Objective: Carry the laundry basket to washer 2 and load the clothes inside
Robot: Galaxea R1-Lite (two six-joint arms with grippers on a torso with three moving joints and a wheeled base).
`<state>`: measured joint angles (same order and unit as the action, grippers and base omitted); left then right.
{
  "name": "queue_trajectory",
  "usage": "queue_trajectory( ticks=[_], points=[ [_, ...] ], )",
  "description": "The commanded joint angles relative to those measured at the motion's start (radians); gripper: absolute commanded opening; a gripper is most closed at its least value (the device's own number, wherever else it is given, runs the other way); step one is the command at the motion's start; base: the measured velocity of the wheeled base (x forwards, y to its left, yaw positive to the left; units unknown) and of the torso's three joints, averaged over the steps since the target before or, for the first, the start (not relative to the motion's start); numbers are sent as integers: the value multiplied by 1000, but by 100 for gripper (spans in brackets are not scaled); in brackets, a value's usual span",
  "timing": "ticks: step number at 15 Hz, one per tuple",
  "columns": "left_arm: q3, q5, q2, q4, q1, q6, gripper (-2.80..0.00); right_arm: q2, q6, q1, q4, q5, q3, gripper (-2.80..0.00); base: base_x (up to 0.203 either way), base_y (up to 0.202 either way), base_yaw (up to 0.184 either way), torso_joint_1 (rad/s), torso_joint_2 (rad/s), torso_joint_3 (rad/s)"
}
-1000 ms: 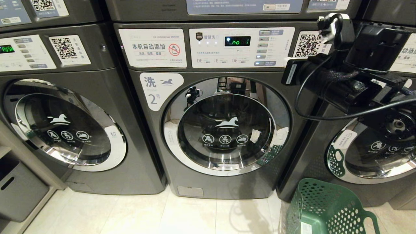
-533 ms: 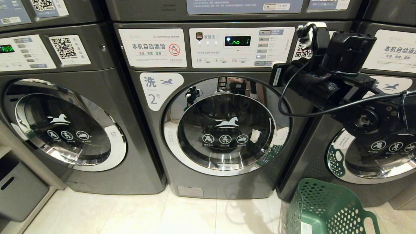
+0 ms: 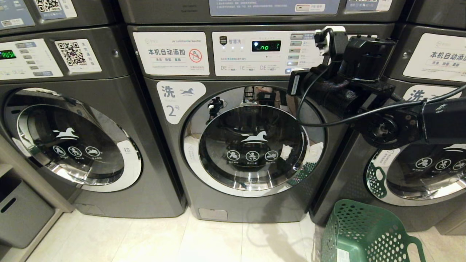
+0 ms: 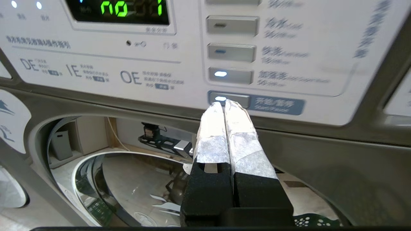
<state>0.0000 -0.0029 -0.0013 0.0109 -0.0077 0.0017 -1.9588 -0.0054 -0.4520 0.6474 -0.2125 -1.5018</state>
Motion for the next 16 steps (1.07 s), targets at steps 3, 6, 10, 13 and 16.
queue_trajectory(
  ticks=[3, 6, 10, 13, 16],
  points=[
    [2, 0, -2, 0, 0, 0, -280, -41, 1, -2, 6, -2, -23, -280, 0, 0, 0, 0, 0, 0],
    [2, 0, -2, 0, 0, 0, -280, -66, 1, -2, 5, -4, -68, -280, 0, 0, 0, 0, 0, 0],
    [2, 0, -2, 0, 0, 0, -280, -69, 4, 7, 8, -7, -71, -280, 0, 0, 0, 0, 0, 0],
    [2, 0, -2, 0, 0, 0, -280, -66, 4, 17, 8, -7, -69, -280, 0, 0, 0, 0, 0, 0],
    [2, 0, -2, 0, 0, 0, -280, -43, 4, 19, 6, -7, -51, -280, 0, 0, 0, 0, 0, 0]
  ],
)
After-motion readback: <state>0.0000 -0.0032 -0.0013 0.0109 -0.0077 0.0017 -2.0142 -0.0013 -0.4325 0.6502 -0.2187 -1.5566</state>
